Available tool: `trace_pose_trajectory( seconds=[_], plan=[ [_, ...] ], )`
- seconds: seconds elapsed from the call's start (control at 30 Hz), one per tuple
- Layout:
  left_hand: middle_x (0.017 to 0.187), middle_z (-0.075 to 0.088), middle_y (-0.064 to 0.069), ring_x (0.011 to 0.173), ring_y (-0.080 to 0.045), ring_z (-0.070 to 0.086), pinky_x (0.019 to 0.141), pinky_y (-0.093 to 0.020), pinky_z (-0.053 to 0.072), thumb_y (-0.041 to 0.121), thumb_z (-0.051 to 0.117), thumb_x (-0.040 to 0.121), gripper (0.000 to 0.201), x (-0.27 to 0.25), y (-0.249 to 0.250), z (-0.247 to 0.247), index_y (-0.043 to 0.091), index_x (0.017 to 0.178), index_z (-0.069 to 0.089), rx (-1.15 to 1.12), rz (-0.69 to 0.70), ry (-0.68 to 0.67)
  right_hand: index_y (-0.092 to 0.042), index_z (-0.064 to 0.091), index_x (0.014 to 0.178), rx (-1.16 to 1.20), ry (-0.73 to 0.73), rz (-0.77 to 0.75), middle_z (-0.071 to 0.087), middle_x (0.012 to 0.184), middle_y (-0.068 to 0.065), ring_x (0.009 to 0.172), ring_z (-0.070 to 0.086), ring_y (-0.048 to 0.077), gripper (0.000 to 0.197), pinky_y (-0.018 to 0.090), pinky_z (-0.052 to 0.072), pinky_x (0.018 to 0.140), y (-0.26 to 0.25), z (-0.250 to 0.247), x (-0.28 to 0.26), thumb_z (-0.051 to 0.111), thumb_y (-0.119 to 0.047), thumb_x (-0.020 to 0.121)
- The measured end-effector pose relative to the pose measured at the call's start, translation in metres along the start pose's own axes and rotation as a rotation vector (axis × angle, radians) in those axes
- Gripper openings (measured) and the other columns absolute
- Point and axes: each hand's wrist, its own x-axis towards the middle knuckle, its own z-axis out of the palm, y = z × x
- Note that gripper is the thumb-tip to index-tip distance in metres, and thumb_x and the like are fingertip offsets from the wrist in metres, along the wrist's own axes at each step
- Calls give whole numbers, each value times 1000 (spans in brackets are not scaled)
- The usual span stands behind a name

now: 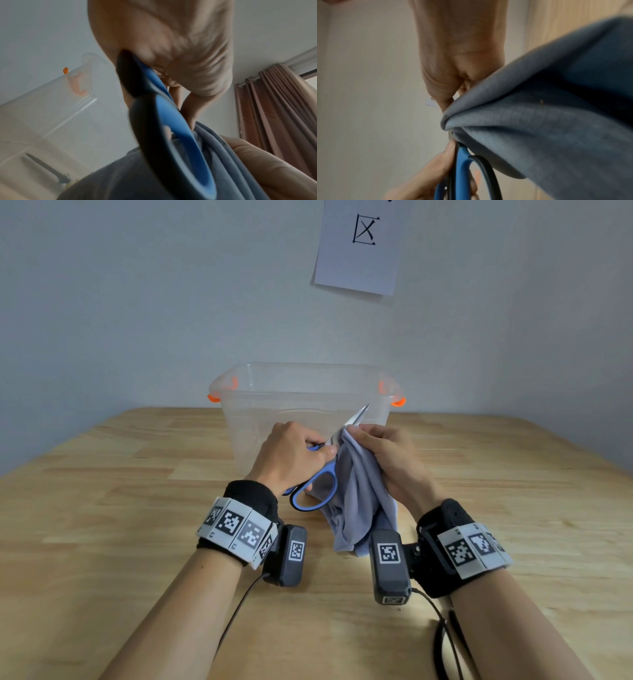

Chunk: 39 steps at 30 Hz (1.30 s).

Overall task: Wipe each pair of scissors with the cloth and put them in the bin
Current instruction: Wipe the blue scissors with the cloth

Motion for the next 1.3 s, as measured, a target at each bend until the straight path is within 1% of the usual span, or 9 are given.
trace_pose_trajectory(
  seconds=[0.2,0.4,0.63,0.77,0.97,1.07,1.17,1.23,1.3],
  plan=[
    [69,59,-32,44,-30,63,43,-45,56,21,71,90,33,-2,2,-2,-9,78,68,-59,7,-10,1,70,95,-21,102,-102,72,76,10,67,69,20,23,28,55,62,8,10,0,70,-22,92],
    [54,56,-20,38,-20,56,39,-21,44,19,75,88,25,-5,6,-6,0,70,74,-68,14,-56,6,71,90,-48,285,-229,68,71,11,64,62,19,30,29,52,62,7,11,2,67,-24,95],
    [63,63,-28,42,-27,64,41,-43,55,20,73,89,24,-6,5,-2,0,75,75,-78,24,-97,12,65,89,21,247,-177,62,77,19,70,57,26,44,38,49,67,10,4,5,66,-32,95],
    [56,60,-24,38,-24,59,41,-42,53,20,73,89,29,-5,1,-4,-1,69,72,-53,18,-68,13,63,92,6,154,-122,63,80,22,73,60,29,50,44,50,72,17,9,5,65,-37,95],
    [61,59,-30,40,-24,59,42,-44,52,20,72,89,32,-5,2,-3,-6,71,70,-41,40,-74,-1,73,78,-51,236,-199,68,70,11,68,63,21,38,33,52,65,14,8,3,63,-32,97],
    [63,63,-29,43,-28,63,40,-39,54,20,73,90,28,-6,6,-1,-4,75,73,-54,40,-98,14,65,77,1,315,-248,61,70,16,67,55,23,51,38,48,64,14,5,5,64,-33,97],
    [62,63,-27,44,-30,63,40,-34,55,19,73,89,25,-6,5,1,-1,75,75,-57,40,-93,-1,65,61,3,337,-245,58,58,7,58,53,18,48,29,46,55,13,5,2,63,-31,98],
    [58,62,-22,43,-28,62,40,-37,55,20,73,90,26,-6,5,2,0,73,75,-58,35,-94,-19,51,44,-41,340,-229,44,46,-3,48,41,14,57,25,37,49,14,6,0,60,-31,99],
    [54,58,-18,42,-27,61,41,-37,56,20,73,90,27,-6,4,1,1,71,74,-56,23,-90,-21,44,41,-107,293,-223,36,45,-3,47,34,14,62,26,31,48,17,9,-1,58,-33,100]
  ],
)
